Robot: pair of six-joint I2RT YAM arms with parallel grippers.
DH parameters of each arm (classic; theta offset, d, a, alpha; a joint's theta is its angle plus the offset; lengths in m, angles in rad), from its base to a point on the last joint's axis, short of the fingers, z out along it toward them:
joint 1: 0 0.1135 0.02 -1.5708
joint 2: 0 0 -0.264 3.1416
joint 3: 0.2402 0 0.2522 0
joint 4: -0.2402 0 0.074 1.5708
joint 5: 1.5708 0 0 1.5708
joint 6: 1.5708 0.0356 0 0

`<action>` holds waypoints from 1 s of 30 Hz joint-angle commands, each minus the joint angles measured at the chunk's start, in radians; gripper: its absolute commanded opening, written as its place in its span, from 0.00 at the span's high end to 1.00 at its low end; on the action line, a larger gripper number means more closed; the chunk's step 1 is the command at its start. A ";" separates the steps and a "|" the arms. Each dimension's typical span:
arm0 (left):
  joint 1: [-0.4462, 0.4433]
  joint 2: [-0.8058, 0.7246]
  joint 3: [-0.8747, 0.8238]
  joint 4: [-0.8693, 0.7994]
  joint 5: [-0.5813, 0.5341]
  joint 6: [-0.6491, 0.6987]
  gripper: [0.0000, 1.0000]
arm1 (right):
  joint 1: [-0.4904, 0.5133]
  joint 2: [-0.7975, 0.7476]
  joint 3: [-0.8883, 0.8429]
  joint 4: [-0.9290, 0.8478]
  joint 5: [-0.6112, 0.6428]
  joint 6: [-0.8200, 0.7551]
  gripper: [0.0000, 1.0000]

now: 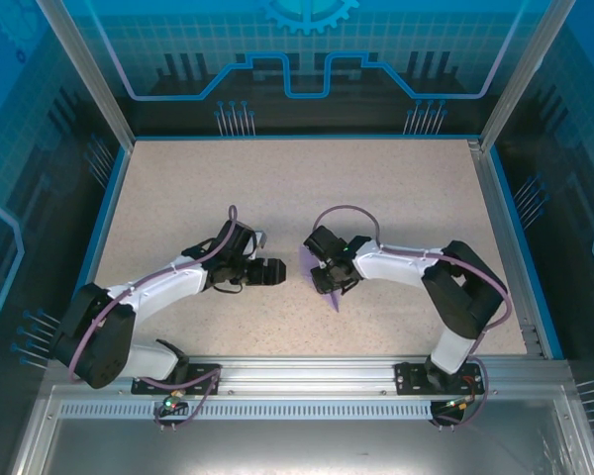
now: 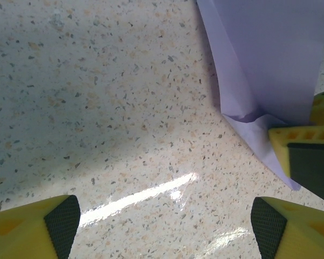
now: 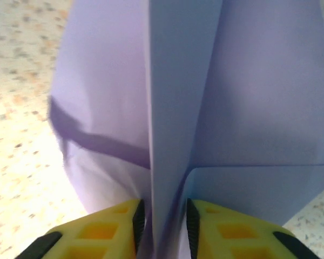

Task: Fold a paper plane with a square sheet of paper (pick it up from the middle)
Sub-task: Move the paper plane to the center of the table, then reset both arms

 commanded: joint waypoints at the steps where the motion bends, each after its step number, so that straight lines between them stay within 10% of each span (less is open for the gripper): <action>1: 0.008 -0.032 0.061 -0.071 -0.016 0.057 0.13 | -0.038 -0.111 -0.005 0.026 -0.101 -0.019 0.62; 7: 0.012 -0.090 0.180 -0.211 -0.143 0.141 0.11 | -0.069 -0.243 0.099 -0.104 -0.162 -0.189 0.45; 14: 0.045 -0.118 0.220 -0.176 -0.543 0.225 0.01 | -0.193 -0.393 0.022 0.014 -0.079 -0.367 0.14; 30: 0.349 -0.035 -0.065 0.389 -0.506 0.366 0.01 | -0.664 -0.637 -0.505 0.595 0.083 -0.421 0.01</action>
